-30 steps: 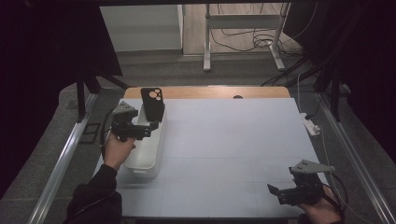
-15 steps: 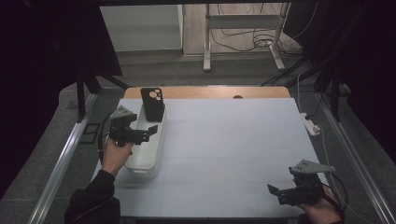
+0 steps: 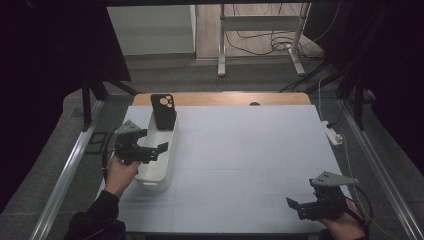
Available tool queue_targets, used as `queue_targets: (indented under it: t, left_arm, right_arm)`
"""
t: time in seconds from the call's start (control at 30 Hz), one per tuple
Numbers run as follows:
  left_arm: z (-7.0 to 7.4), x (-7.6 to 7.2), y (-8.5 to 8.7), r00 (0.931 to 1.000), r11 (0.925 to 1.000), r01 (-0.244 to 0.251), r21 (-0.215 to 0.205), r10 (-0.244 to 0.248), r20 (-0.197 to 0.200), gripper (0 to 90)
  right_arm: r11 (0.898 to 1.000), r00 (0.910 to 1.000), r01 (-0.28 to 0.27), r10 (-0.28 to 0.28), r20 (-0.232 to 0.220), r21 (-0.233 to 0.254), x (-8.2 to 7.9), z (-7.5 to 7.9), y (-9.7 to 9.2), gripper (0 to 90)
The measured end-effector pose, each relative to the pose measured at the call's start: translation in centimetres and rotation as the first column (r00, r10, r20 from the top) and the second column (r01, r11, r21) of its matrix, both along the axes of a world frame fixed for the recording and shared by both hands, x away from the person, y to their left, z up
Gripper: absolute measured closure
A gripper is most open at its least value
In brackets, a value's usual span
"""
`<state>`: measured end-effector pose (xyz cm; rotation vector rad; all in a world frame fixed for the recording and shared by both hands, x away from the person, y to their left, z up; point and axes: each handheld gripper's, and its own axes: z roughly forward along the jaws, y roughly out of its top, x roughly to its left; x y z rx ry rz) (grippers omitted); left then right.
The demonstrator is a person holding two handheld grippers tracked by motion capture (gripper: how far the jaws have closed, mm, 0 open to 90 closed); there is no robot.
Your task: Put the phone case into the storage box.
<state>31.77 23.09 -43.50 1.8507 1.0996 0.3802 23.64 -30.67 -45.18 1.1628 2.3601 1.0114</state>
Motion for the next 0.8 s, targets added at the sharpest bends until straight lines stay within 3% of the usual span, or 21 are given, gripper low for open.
queue_targets:
  t: [0.8]
  left_arm:
    - [0.0,-3.2,0.0,0.9987,0.9990,0.044,-0.010,-0.043,0.026,0.0]
  right_arm:
    - [1.000,0.9999,0.014,-0.014,-0.002,0.002,0.0,0.0,-0.1,0.0]
